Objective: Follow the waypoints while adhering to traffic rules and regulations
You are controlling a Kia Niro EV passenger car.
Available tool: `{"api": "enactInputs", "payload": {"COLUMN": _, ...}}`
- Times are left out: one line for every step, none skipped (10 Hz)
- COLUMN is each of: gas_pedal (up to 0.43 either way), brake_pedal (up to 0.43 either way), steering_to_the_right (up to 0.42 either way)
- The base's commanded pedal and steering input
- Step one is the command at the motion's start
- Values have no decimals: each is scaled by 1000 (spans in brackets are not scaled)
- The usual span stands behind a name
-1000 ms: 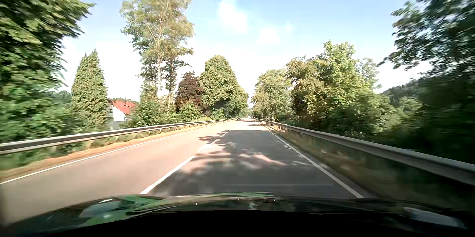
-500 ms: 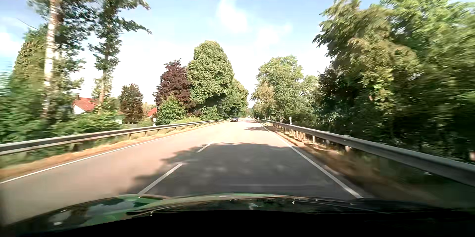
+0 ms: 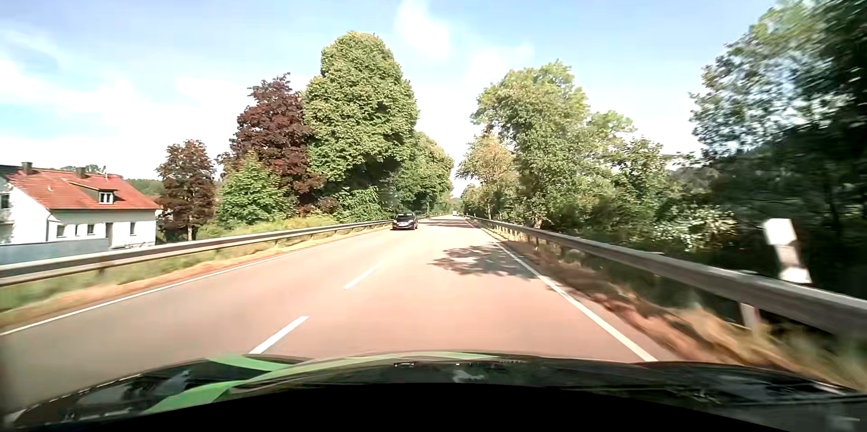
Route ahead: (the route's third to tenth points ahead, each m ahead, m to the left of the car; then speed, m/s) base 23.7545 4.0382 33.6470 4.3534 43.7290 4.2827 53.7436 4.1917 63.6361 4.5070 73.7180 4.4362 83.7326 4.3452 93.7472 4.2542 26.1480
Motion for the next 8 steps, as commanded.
{"api": "enactInputs", "payload": {"gas_pedal": 220, "brake_pedal": 0, "steering_to_the_right": -2}}
{"api": "enactInputs", "payload": {"gas_pedal": 220, "brake_pedal": 0, "steering_to_the_right": -2}}
{"api": "enactInputs", "payload": {"gas_pedal": 220, "brake_pedal": 0, "steering_to_the_right": -2}}
{"api": "enactInputs", "payload": {"gas_pedal": 220, "brake_pedal": 0, "steering_to_the_right": -2}}
{"api": "enactInputs", "payload": {"gas_pedal": 228, "brake_pedal": 0, "steering_to_the_right": -2}}
{"api": "enactInputs", "payload": {"gas_pedal": 240, "brake_pedal": 0, "steering_to_the_right": -4}}
{"api": "enactInputs", "payload": {"gas_pedal": 248, "brake_pedal": 0, "steering_to_the_right": -4}}
{"api": "enactInputs", "payload": {"gas_pedal": 260, "brake_pedal": 0, "steering_to_the_right": -5}}
